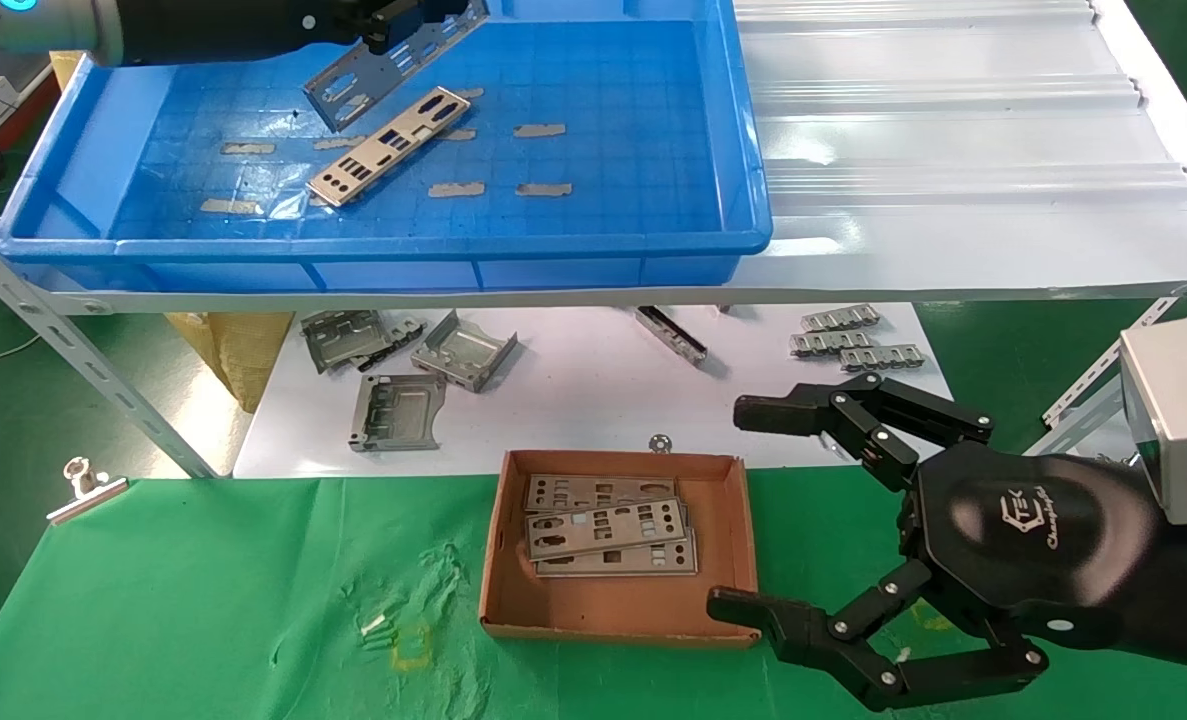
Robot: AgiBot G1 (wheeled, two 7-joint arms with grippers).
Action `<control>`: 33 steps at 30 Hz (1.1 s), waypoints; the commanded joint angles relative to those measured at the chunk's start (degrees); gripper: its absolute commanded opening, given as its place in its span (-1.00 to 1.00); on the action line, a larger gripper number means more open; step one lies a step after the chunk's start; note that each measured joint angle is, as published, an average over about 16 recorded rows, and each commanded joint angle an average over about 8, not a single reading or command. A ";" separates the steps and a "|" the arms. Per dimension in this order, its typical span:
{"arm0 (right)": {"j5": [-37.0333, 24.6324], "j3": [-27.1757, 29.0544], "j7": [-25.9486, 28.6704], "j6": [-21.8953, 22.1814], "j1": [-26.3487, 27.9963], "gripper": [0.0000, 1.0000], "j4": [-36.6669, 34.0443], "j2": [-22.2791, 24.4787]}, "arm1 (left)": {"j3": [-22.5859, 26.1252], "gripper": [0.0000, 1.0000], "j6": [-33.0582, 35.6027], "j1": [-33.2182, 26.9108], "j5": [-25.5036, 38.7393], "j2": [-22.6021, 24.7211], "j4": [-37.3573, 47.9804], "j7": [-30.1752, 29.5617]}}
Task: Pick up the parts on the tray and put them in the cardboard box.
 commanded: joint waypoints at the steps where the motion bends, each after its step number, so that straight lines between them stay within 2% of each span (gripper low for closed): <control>1: 0.00 0.00 0.00 0.00 0.00 1.00 0.00 0.00 | -0.24 -1.00 2.14 -0.38 -0.37 -0.50 -0.30 0.36; 8: 0.00 0.00 0.00 0.00 0.00 1.00 0.00 0.00 | -0.66 -1.00 18.08 -0.23 -1.71 -2.73 -2.65 4.63; 13: 0.00 0.00 0.00 0.00 0.00 1.00 0.00 0.00 | 0.29 -1.00 22.42 1.68 -2.85 -3.37 -6.55 7.08; 17: 0.00 0.00 0.00 0.00 0.00 1.00 0.00 0.00 | 2.75 -1.00 22.97 5.25 -5.91 -4.51 -14.11 7.12; 25: 0.00 0.00 0.00 0.00 0.00 1.00 0.00 0.00 | 11.94 -1.00 21.31 14.23 -13.34 -8.18 -33.34 6.13; 28: 0.00 0.00 0.00 0.00 0.00 1.00 0.00 0.00 | 13.85 -1.00 18.39 17.59 -12.92 -7.53 -34.75 8.69; 33: 0.00 0.00 0.00 0.00 0.00 1.00 0.00 0.00 | 15.06 -1.00 11.23 23.23 -10.85 -3.54 -31.68 13.26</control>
